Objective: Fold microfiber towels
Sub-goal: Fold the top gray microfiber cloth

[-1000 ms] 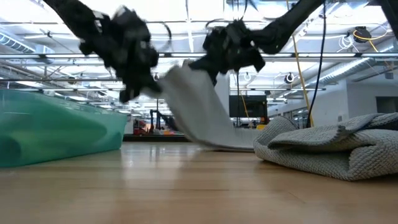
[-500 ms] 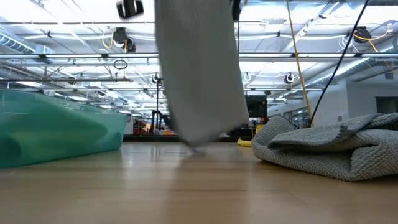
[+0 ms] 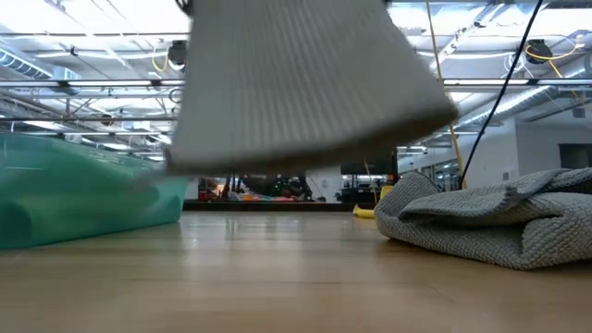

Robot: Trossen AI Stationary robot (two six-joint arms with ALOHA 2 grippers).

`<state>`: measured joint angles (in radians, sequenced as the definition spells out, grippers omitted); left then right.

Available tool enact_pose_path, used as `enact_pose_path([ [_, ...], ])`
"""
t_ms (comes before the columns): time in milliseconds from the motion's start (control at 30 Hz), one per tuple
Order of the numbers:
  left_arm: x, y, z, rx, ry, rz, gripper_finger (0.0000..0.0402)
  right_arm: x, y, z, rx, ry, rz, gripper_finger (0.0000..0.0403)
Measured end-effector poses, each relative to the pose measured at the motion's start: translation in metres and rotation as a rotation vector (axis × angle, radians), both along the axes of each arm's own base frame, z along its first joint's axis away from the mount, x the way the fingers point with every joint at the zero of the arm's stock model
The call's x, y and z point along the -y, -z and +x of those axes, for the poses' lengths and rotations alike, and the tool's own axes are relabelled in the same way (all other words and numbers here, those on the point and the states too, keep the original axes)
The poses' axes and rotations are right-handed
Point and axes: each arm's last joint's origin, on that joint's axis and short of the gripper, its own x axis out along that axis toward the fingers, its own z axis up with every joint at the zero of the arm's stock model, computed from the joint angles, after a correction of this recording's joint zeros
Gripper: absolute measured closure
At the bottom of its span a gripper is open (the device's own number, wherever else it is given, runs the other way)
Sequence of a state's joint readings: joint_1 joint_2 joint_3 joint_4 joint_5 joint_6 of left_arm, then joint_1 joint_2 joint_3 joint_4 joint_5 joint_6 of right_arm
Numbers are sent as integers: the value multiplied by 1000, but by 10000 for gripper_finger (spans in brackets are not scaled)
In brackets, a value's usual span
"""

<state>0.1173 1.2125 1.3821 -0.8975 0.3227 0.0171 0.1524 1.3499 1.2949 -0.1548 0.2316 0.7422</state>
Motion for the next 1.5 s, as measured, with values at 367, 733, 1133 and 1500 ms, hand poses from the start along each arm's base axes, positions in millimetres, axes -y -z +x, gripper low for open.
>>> enact_pose_path([
  [367, -67, 106, 45, -253, -169, 170, 396, 98, 105, -13, -241, 157, -88, 399],
  [733, -108, 125, 68, -171, -302, 231, 395, 153, 160, -52, -127, 98, -162, 399],
  [1133, -88, 137, 68, -268, -177, 148, 395, 127, 182, -51, -133, 4, -18, 399],
  [1500, -67, 156, 83, -329, -75, 65, 393, 101, 196, -52, -165, -42, 110, 399],
])
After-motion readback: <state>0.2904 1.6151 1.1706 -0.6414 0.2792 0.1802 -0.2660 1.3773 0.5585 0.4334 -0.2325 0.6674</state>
